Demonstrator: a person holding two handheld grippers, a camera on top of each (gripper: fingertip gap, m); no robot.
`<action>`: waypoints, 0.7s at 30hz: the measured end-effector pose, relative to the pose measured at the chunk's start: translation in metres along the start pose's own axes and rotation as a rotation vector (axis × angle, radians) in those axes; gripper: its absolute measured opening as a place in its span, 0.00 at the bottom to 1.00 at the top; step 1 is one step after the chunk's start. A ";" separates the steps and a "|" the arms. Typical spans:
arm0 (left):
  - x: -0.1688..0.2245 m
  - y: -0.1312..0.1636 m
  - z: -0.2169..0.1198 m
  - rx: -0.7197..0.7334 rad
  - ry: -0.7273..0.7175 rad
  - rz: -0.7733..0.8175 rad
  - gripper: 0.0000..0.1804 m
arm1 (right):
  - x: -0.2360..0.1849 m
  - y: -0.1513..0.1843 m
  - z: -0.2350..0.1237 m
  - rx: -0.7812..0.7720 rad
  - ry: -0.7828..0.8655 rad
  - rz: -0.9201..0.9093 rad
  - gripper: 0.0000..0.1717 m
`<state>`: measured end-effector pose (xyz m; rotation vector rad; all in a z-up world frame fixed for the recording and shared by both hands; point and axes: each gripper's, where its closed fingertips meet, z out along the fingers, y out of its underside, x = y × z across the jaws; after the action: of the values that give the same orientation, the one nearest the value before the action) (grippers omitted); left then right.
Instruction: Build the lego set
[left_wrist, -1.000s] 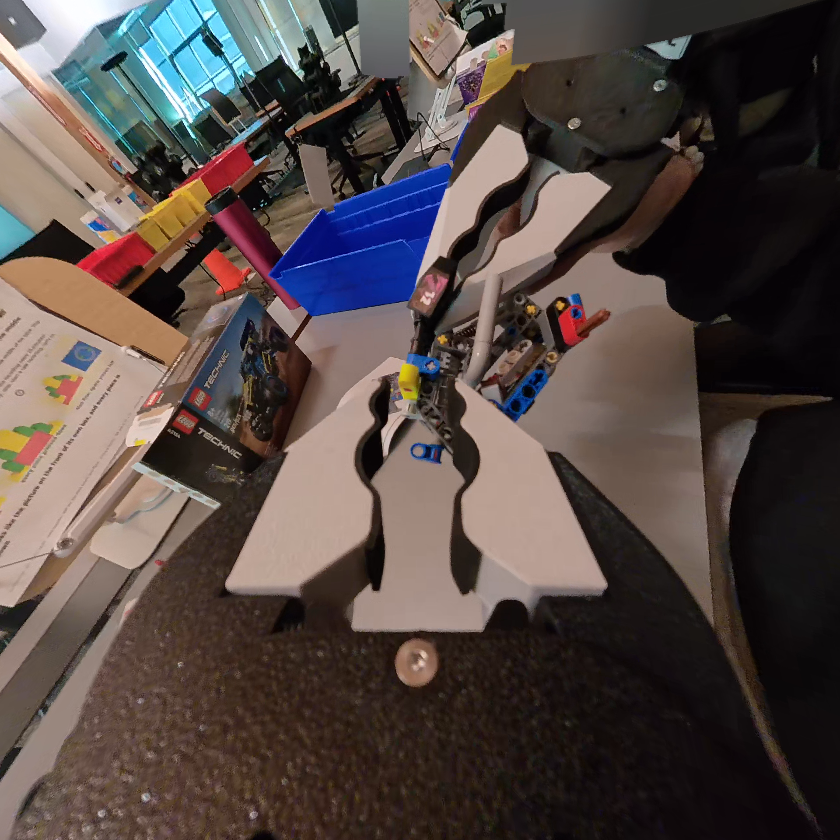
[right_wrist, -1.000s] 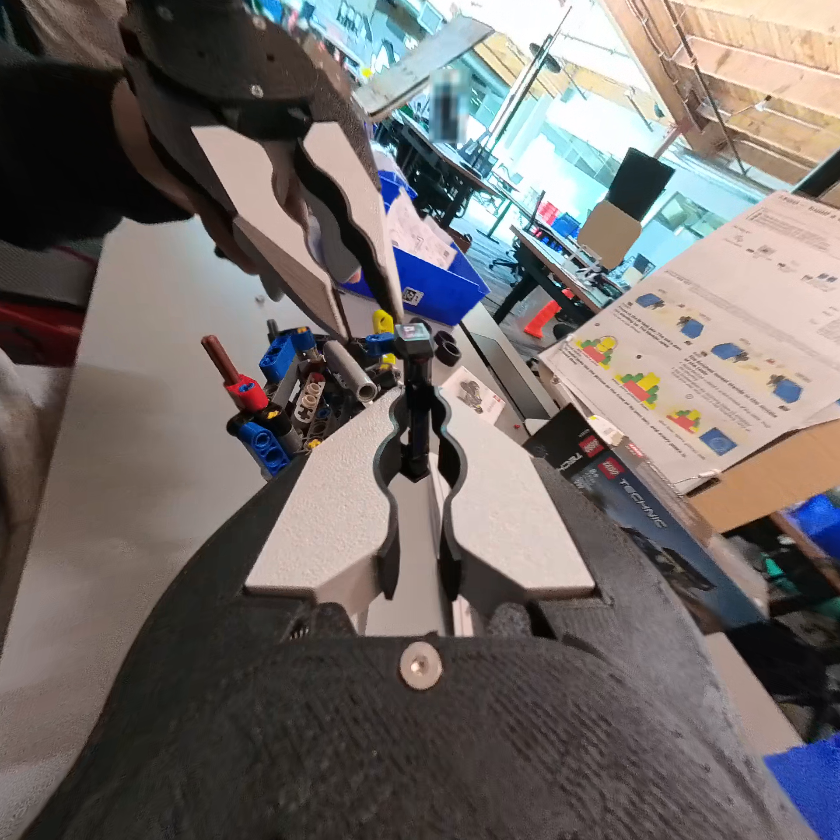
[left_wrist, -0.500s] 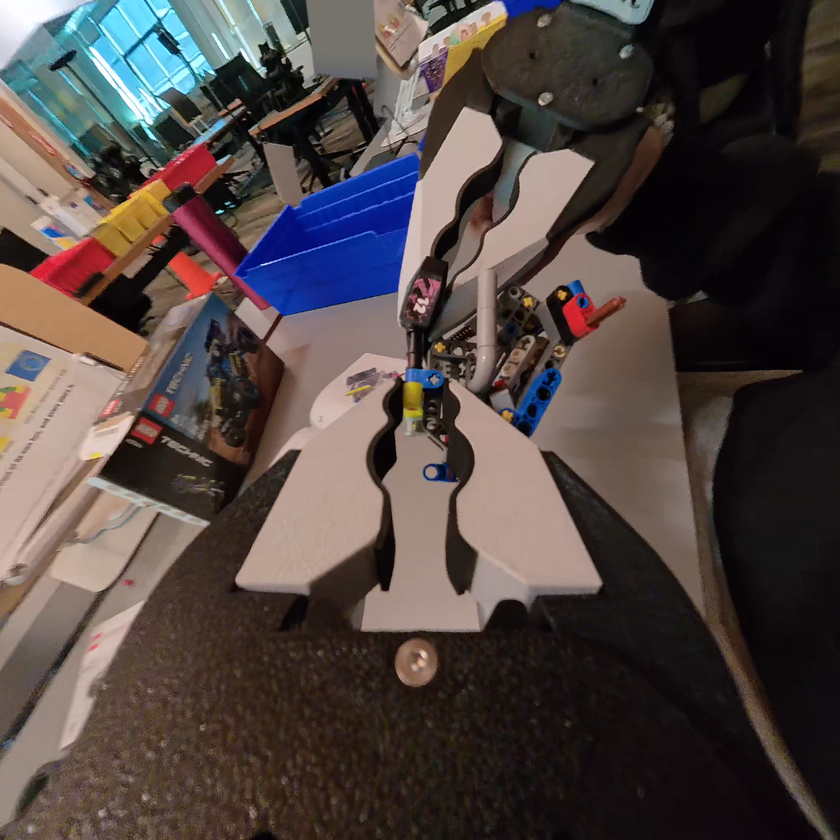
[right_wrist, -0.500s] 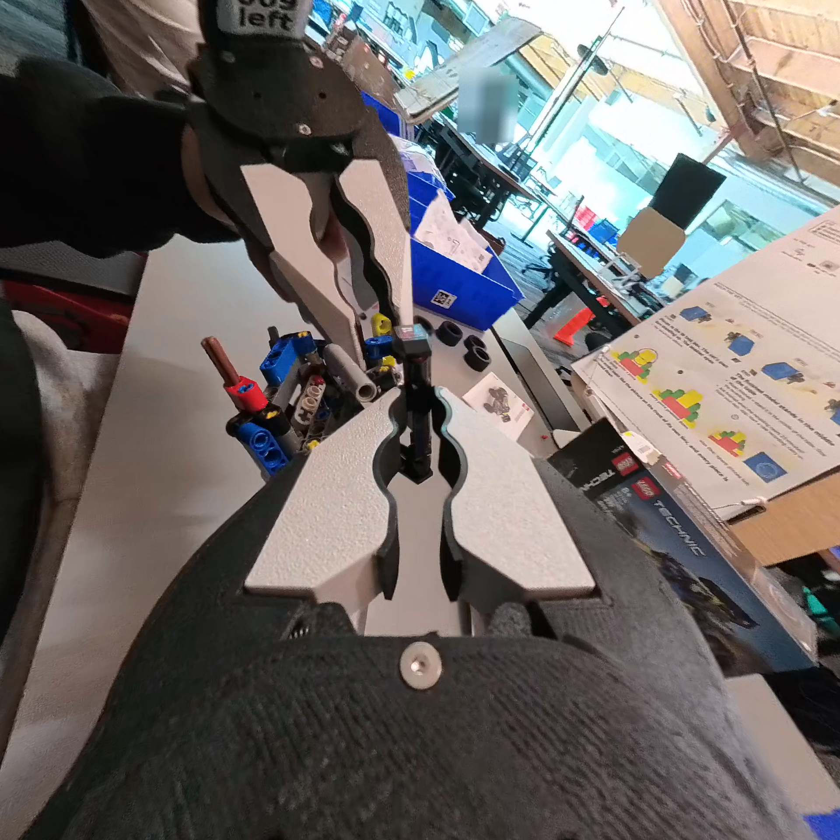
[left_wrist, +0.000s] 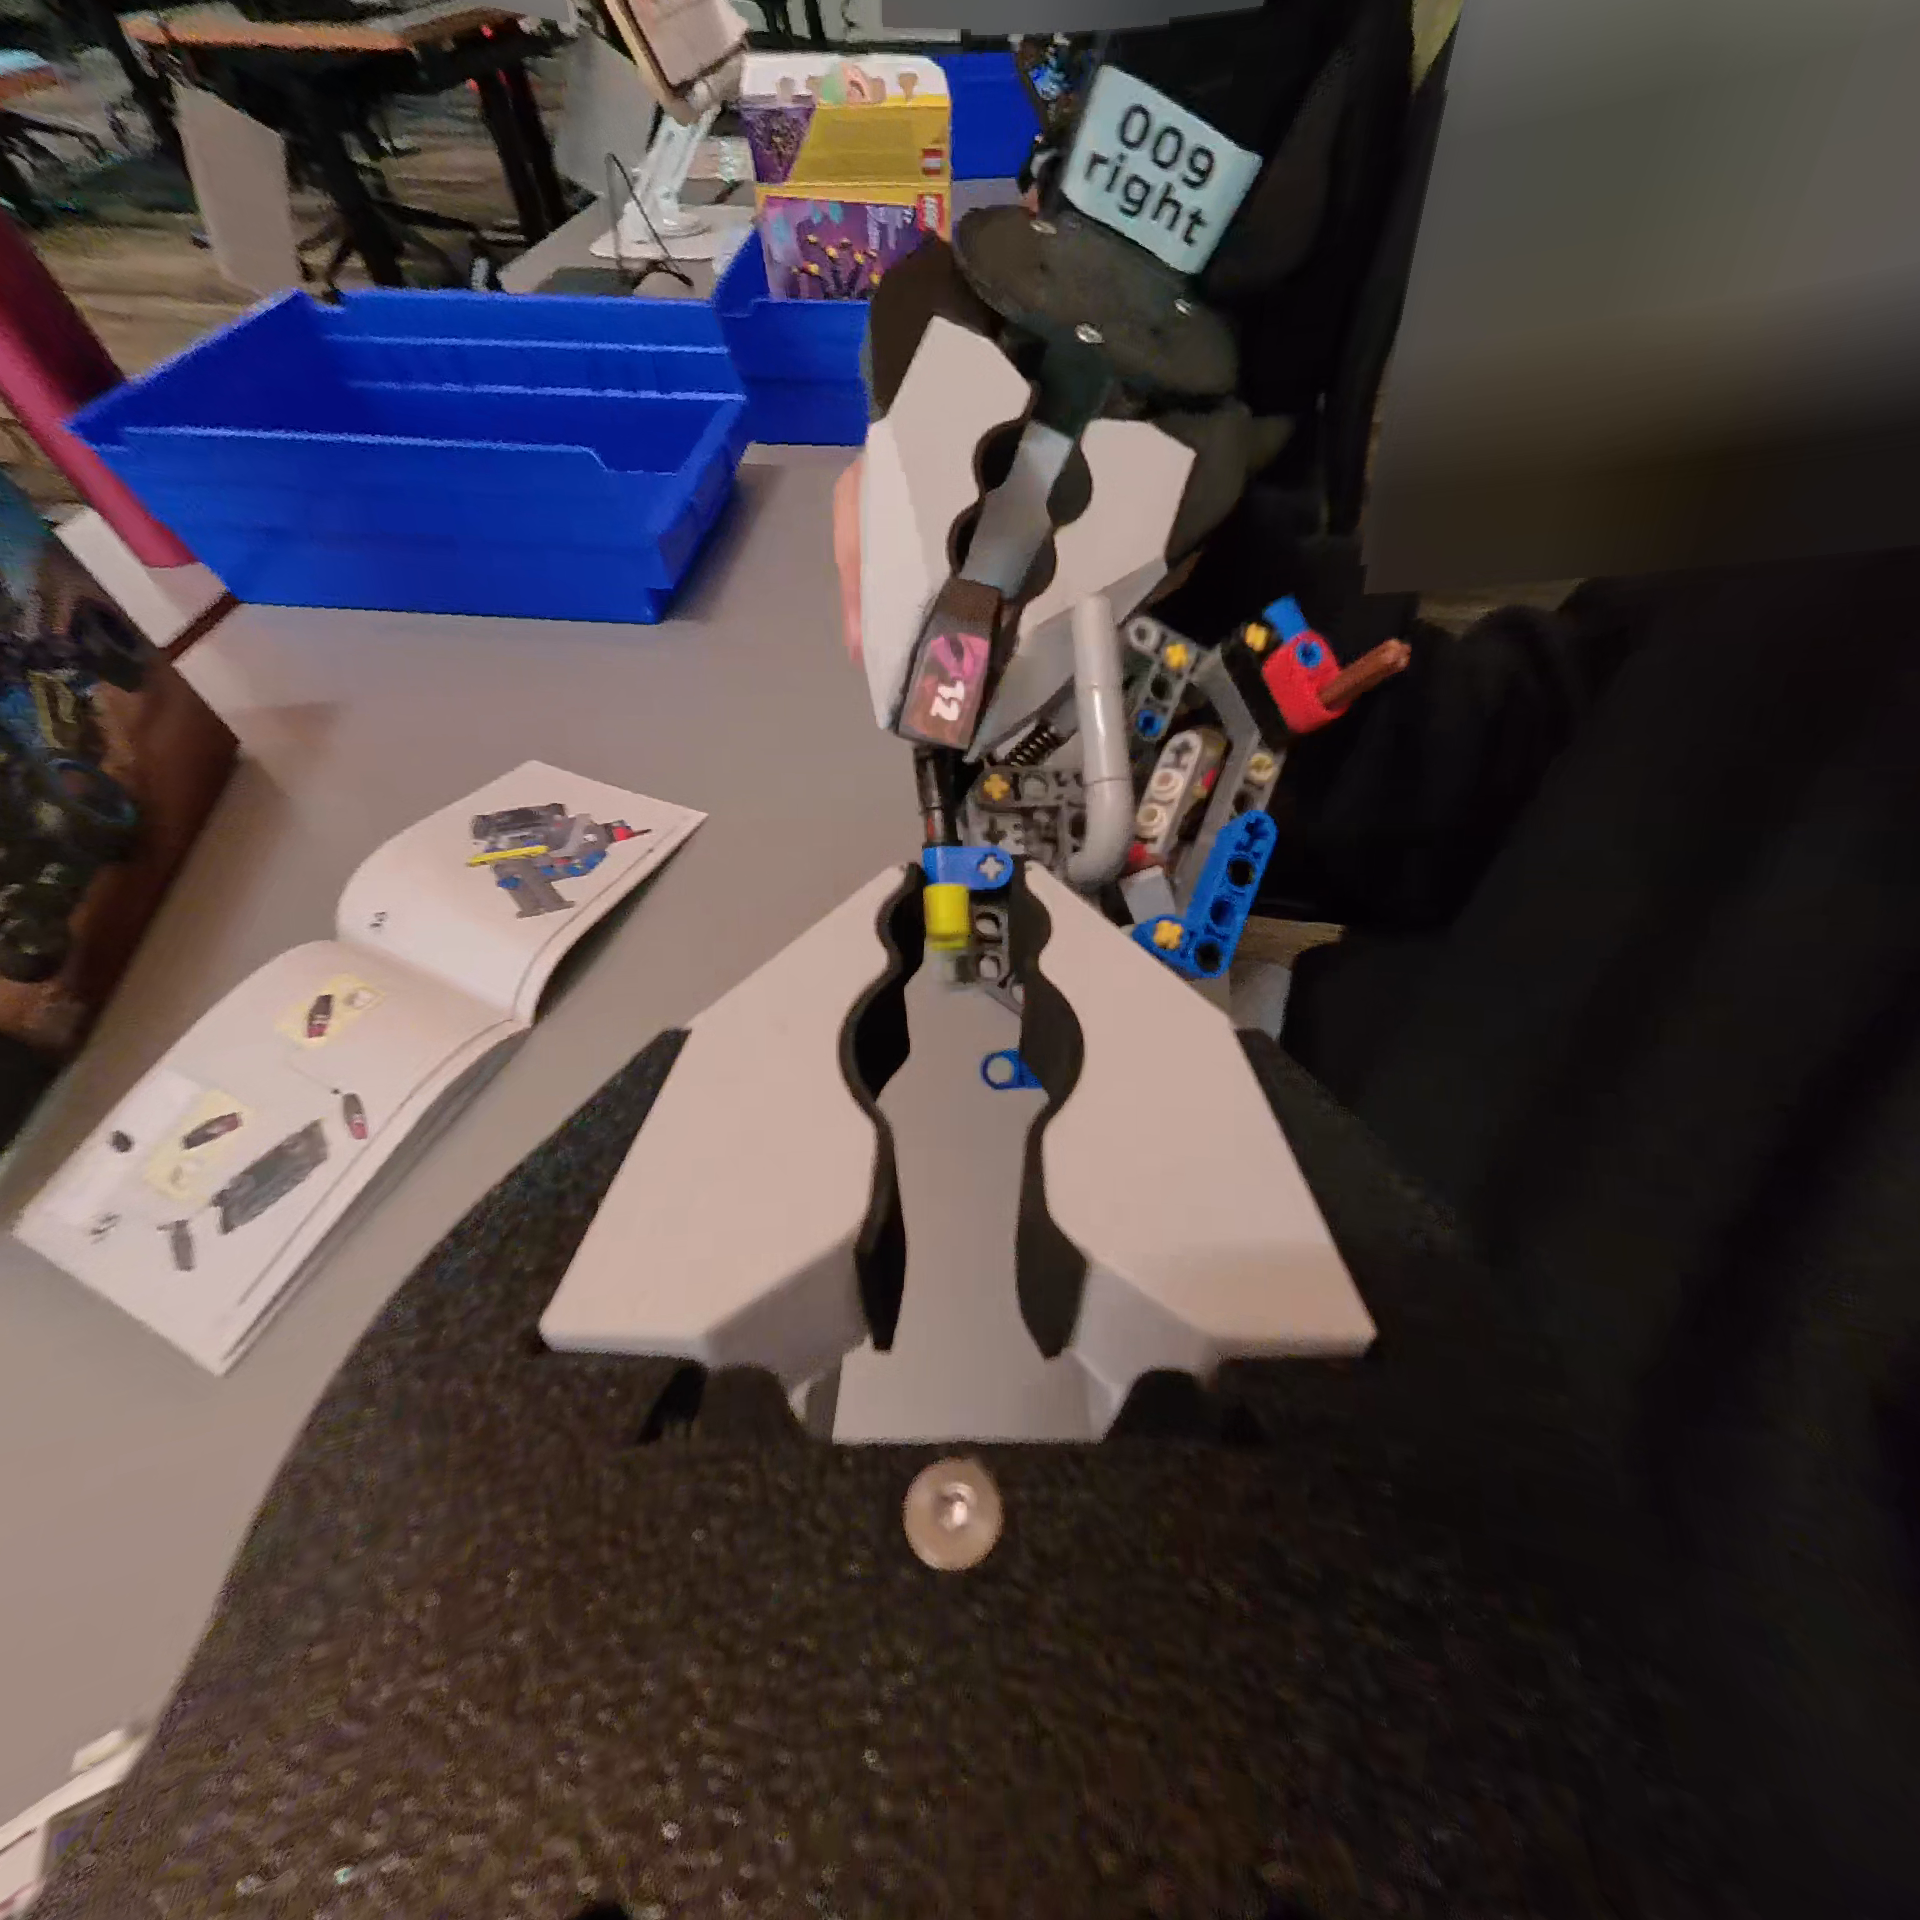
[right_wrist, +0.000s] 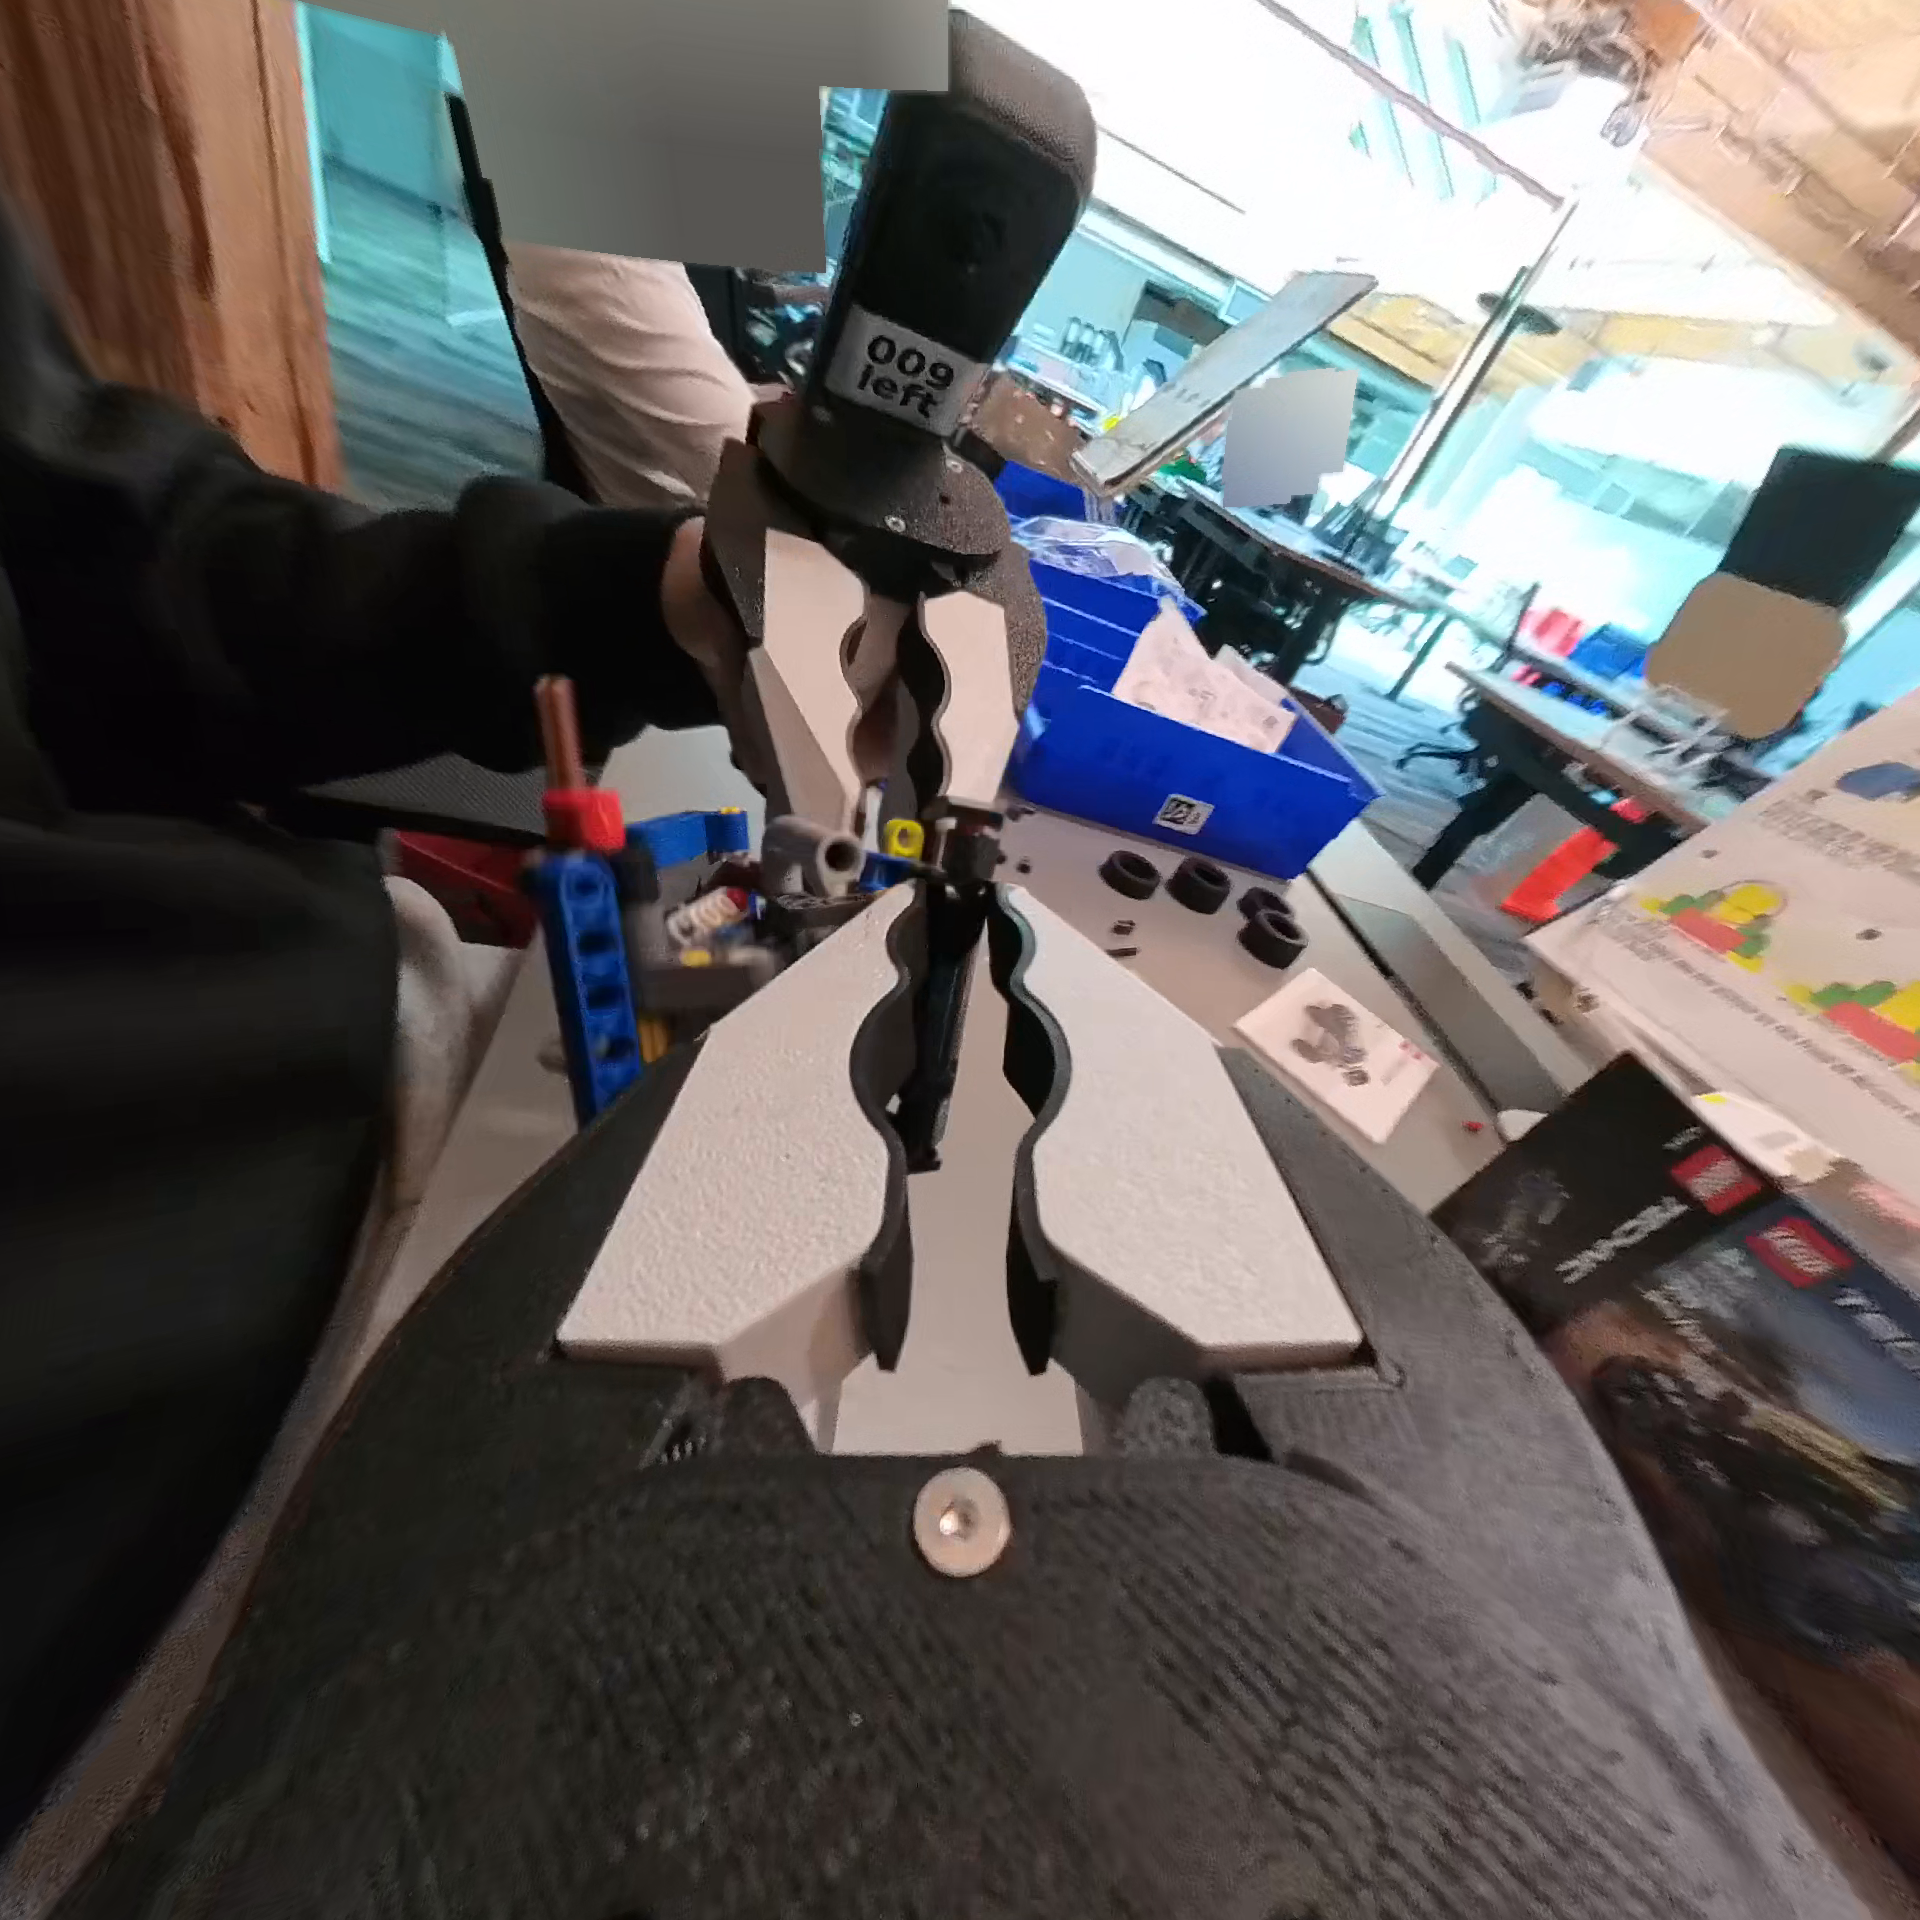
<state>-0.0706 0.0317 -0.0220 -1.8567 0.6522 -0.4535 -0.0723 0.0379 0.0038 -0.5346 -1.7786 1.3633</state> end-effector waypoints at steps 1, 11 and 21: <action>0.001 0.002 0.001 -0.005 0.018 -0.015 0.07 | -0.001 0.001 0.001 -0.001 -0.020 0.045 0.04; -0.018 0.032 0.001 0.216 0.166 -0.311 0.07 | 0.008 0.042 0.020 -0.008 -0.065 0.294 0.04; -0.032 0.054 -0.021 0.323 0.151 -0.390 0.07 | 0.011 0.058 0.051 -0.033 -0.023 0.404 0.04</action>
<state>-0.1203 0.0214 -0.0645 -1.6476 0.2882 -0.9055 -0.1282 0.0350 -0.0511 -0.9386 -1.7757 1.6151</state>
